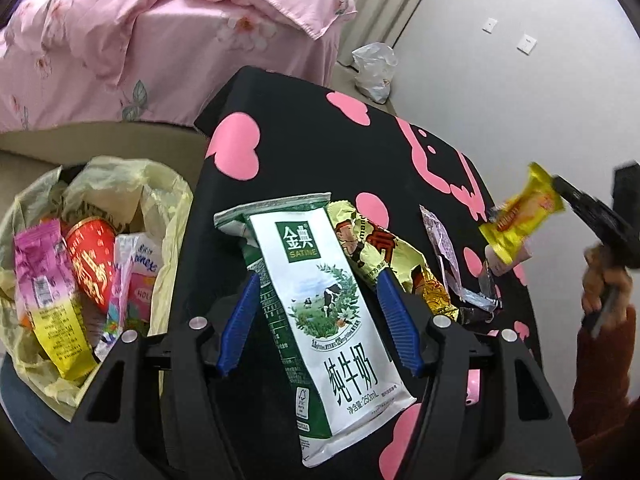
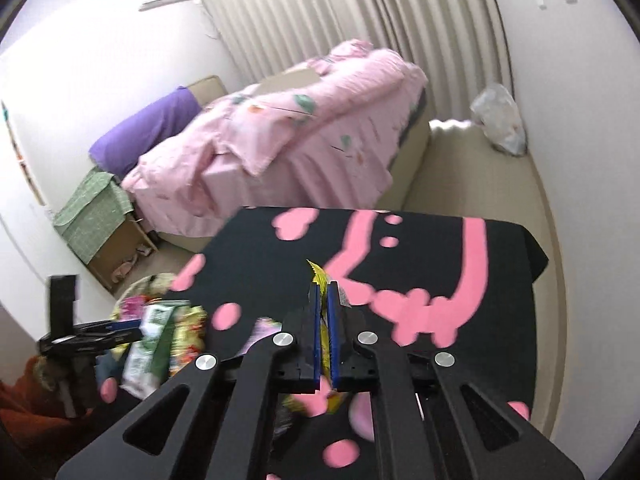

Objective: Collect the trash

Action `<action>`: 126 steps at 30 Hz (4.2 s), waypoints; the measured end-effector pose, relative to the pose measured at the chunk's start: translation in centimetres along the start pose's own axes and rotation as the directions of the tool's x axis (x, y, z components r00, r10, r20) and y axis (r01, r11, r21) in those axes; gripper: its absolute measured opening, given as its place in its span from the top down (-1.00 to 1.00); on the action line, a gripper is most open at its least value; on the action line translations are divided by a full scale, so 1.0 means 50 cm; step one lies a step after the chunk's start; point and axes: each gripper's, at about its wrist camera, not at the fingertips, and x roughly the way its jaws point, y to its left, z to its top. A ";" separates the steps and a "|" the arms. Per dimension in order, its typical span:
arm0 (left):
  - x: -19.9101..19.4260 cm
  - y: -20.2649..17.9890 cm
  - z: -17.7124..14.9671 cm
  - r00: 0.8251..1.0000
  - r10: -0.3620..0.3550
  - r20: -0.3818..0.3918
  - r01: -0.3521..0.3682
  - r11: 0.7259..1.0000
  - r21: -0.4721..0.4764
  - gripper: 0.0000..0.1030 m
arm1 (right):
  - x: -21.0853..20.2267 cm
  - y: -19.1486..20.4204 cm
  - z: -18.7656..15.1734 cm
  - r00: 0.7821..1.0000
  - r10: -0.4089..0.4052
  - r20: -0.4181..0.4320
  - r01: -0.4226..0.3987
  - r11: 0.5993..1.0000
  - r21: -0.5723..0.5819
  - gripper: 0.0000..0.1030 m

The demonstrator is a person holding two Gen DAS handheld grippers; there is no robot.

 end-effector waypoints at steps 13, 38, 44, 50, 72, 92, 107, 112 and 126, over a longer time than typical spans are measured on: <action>-0.012 -0.002 -0.014 1.000 -0.019 0.003 0.019 1.000 -0.013 -0.14 | -0.009 0.137 -0.115 0.993 0.079 -0.091 -0.080 0.997 -0.004 0.86; -0.017 0.010 -0.007 1.000 -0.018 -0.008 0.018 1.000 -0.016 -0.22 | -0.036 0.165 -0.164 0.999 -0.030 -0.028 0.028 0.997 -0.068 0.85; 0.061 -0.012 0.045 0.989 0.103 -0.103 -0.101 0.995 0.024 -0.22 | -0.046 0.167 -0.148 0.997 -0.068 0.032 0.070 0.997 -0.044 0.85; 0.088 -0.017 0.063 0.979 0.170 -0.115 -0.165 0.985 0.046 -0.13 | -0.034 0.182 -0.144 0.995 -0.085 0.045 0.088 0.995 -0.057 0.85; -0.352 0.134 0.043 0.817 0.139 0.560 -0.145 0.989 -0.034 0.02 | 0.013 0.387 -0.026 0.990 0.073 0.117 -0.045 0.972 -0.230 0.85; -0.135 0.388 -0.084 0.929 0.230 0.291 -0.155 0.953 -0.260 0.03 | 0.384 0.601 0.001 0.939 0.219 -0.265 -0.301 0.895 -0.330 0.85; -0.112 0.411 -0.098 0.954 0.195 0.227 -0.143 0.963 -0.228 0.05 | 0.584 0.658 -0.090 0.820 0.156 -0.550 -0.374 0.874 -0.311 0.85; -0.125 0.417 -0.086 0.953 0.202 0.225 -0.148 0.961 -0.234 0.05 | 0.585 0.672 -0.119 0.793 0.150 -0.591 -0.403 0.856 -0.324 0.85; -0.152 0.429 -0.081 0.951 0.198 0.236 -0.131 0.953 -0.271 0.01 | 0.530 0.689 -0.143 0.876 0.103 -0.472 -0.352 0.805 -0.478 0.79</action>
